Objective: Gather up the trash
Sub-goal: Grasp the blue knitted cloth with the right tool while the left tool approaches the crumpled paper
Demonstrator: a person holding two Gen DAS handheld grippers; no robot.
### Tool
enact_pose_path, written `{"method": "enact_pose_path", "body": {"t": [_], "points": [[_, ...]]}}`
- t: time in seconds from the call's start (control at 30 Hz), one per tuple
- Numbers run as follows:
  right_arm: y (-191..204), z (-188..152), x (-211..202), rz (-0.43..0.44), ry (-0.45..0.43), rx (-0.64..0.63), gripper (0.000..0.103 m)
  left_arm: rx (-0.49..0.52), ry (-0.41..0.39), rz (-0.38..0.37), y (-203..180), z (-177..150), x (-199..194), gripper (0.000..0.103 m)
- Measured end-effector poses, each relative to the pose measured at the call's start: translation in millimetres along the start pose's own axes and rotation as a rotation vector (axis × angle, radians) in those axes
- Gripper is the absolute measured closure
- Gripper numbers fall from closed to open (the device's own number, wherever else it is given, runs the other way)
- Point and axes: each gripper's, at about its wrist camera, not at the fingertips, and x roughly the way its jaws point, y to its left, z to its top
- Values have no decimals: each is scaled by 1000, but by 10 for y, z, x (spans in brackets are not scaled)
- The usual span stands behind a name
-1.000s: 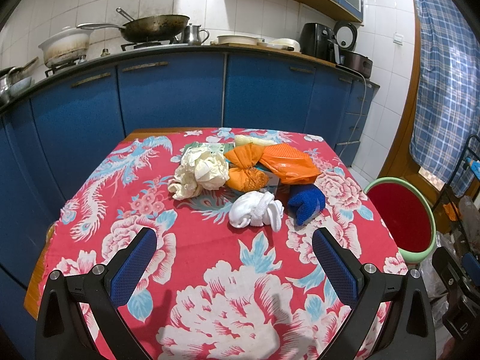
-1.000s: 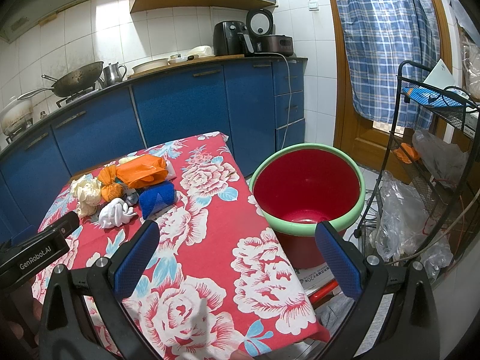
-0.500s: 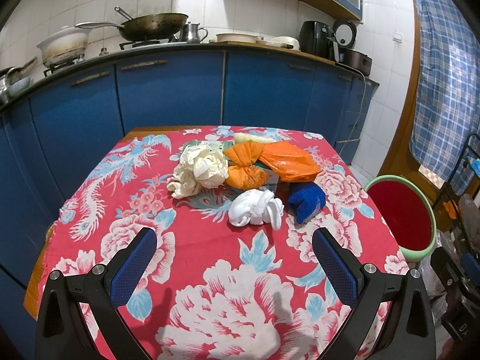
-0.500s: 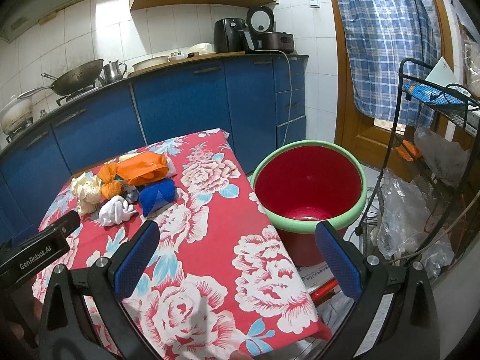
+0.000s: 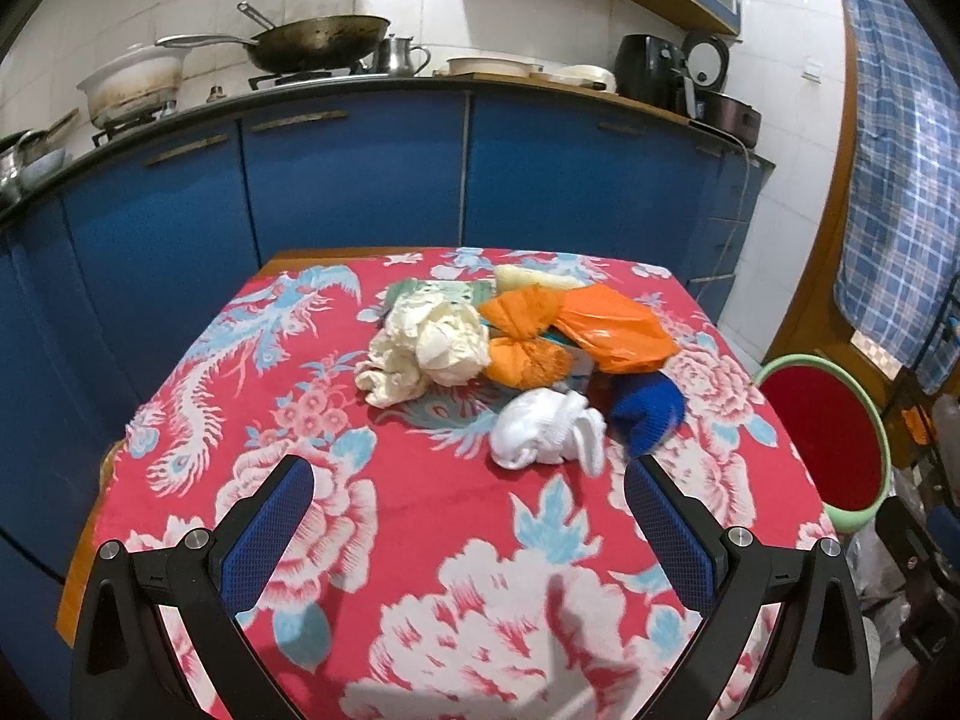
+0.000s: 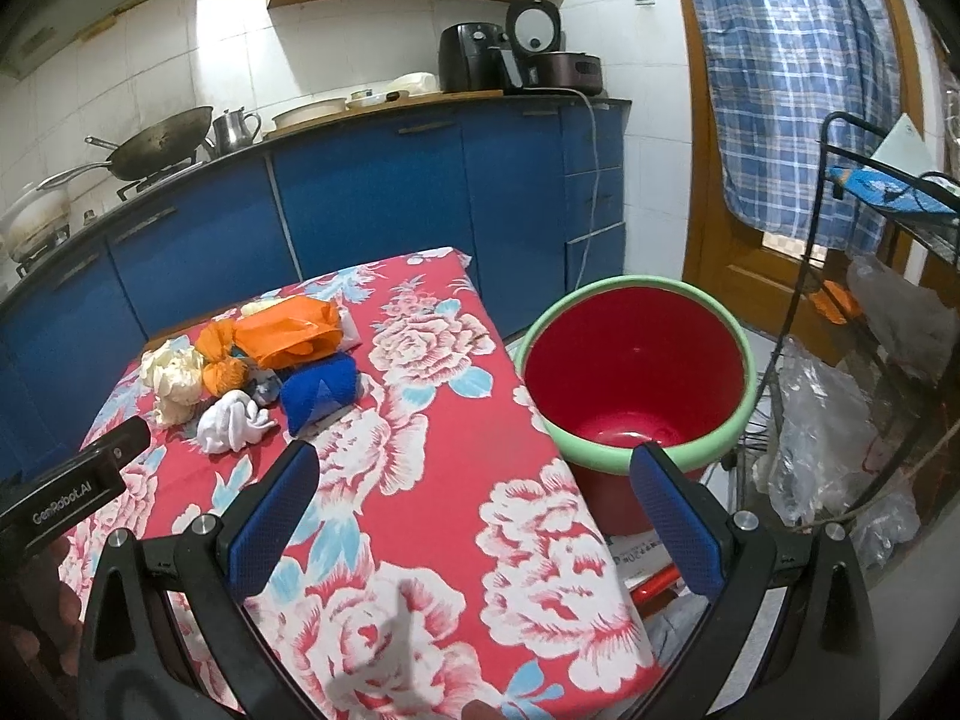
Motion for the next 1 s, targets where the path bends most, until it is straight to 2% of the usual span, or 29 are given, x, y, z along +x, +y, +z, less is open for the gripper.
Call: {"method": "enact_pose_path", "body": {"t": [0.33, 0.5, 0.73, 0.9, 1.0], "points": [[195, 226, 370, 82, 82, -42, 1, -37, 56, 1, 239, 299, 307, 0], [344, 330, 579, 128, 112, -77, 1, -38, 76, 25, 328, 443, 528, 0], [540, 450, 968, 147, 161, -118, 1, -33, 93, 26, 367, 603, 829, 1], [671, 470, 1288, 154, 219, -132, 1, -9, 109, -3, 346, 648, 1015, 9], [730, 462, 1436, 154, 241, -134, 1, -18, 133, -37, 370, 635, 1114, 23]]}}
